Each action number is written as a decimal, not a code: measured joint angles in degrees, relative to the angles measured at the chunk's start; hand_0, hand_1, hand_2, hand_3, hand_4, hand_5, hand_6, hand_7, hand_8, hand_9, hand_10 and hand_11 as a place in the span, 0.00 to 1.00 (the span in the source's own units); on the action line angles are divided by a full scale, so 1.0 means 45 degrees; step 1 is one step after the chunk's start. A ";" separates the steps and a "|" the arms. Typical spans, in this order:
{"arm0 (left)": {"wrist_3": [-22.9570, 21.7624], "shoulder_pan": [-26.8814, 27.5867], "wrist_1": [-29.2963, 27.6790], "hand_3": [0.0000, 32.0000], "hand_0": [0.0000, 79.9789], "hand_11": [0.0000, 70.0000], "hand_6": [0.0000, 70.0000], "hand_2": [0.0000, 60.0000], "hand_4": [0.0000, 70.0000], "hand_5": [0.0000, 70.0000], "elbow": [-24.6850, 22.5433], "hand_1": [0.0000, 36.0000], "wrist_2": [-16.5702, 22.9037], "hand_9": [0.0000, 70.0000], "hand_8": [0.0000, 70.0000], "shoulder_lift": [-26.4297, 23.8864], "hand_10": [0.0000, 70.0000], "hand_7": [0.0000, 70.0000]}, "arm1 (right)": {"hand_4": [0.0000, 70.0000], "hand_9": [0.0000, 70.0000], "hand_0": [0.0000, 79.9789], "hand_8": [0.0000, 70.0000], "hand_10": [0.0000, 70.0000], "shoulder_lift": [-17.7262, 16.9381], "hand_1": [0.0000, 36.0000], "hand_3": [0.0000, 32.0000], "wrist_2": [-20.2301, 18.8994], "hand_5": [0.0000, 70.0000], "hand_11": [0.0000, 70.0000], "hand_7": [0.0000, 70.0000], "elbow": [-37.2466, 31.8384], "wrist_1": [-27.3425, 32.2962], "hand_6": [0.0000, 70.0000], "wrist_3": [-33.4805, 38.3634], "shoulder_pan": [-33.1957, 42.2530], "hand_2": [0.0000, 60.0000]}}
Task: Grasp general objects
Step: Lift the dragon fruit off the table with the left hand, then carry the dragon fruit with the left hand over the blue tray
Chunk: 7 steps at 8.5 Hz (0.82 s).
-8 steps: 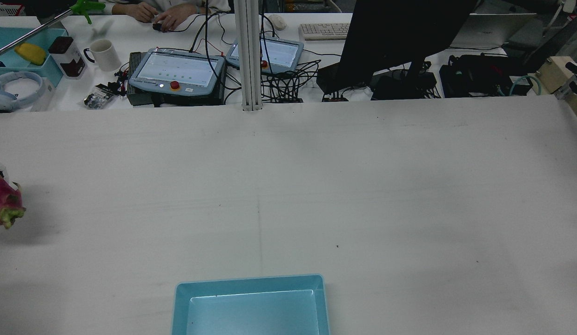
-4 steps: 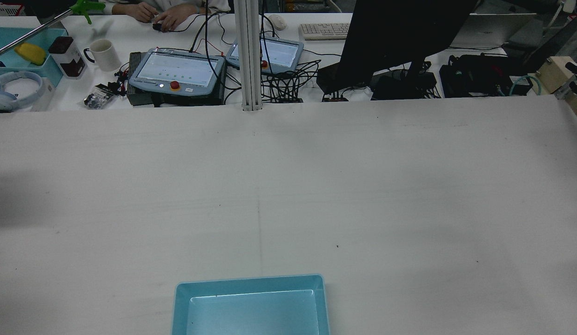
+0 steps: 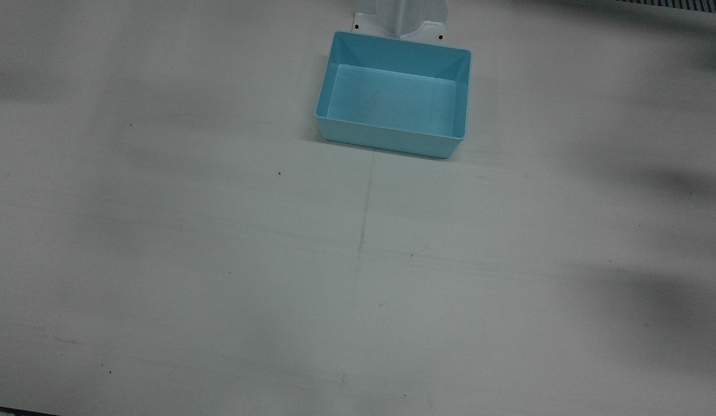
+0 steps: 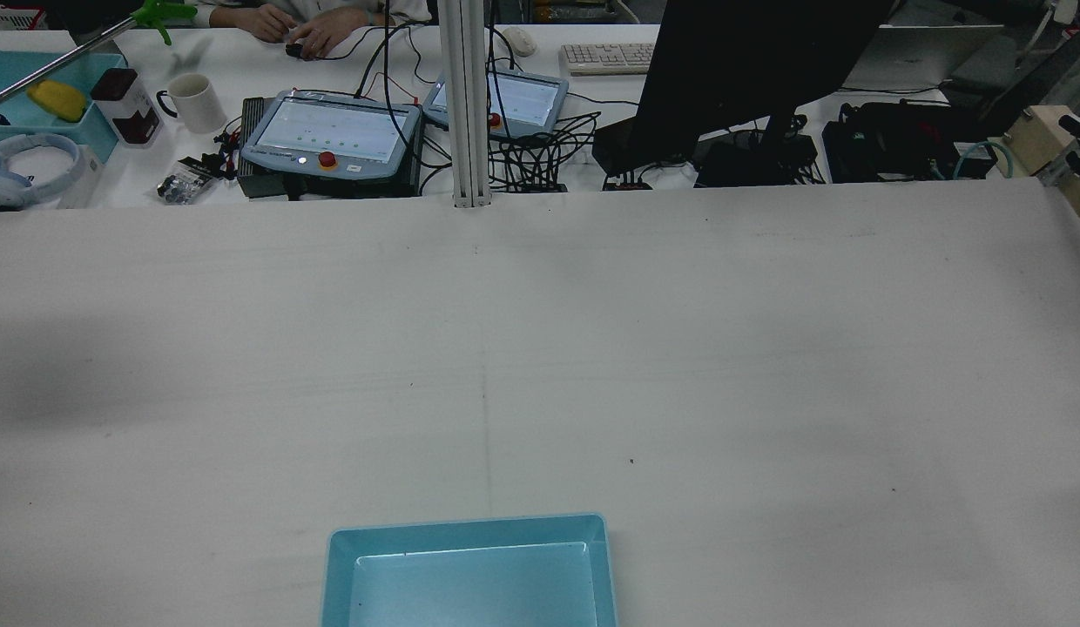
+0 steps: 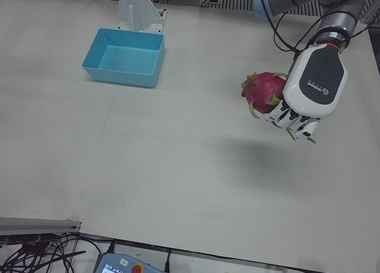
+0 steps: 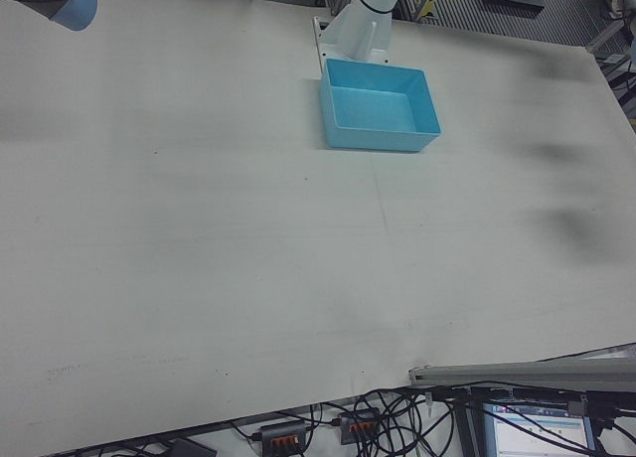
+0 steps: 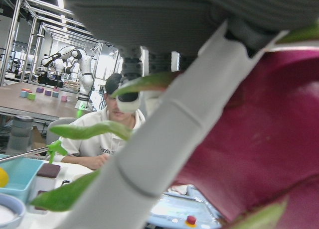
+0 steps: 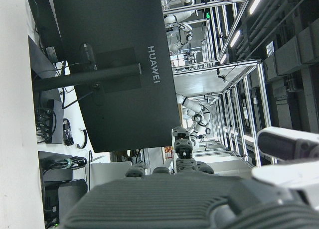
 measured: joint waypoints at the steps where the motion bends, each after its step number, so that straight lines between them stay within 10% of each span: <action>1: -0.0814 0.0021 -0.0105 0.00 0.77 1.00 1.00 1.00 1.00 1.00 -0.0740 0.57 -0.0197 1.00 1.00 -0.0012 1.00 1.00 | 0.00 0.00 0.00 0.00 0.00 0.0000 0.00 0.00 0.0000 0.00 0.00 0.00 0.0003 0.0000 0.00 0.0000 0.0002 0.00; 5: -0.1801 0.2578 0.0677 0.00 0.75 1.00 1.00 1.00 1.00 1.00 -0.3652 0.61 -0.0477 1.00 1.00 -0.0906 1.00 1.00 | 0.00 0.00 0.00 0.00 0.00 0.0001 0.00 0.00 0.0000 0.00 0.00 0.00 0.0003 0.0001 0.00 0.0000 0.0002 0.00; 7: -0.0917 0.4147 0.3547 0.00 0.74 1.00 1.00 1.00 1.00 1.00 -0.4139 0.61 -0.0468 1.00 1.00 -0.3819 1.00 1.00 | 0.00 0.00 0.00 0.00 0.00 0.0000 0.00 0.00 0.0000 0.00 0.00 0.00 -0.0008 0.0000 0.00 0.0000 -0.0001 0.00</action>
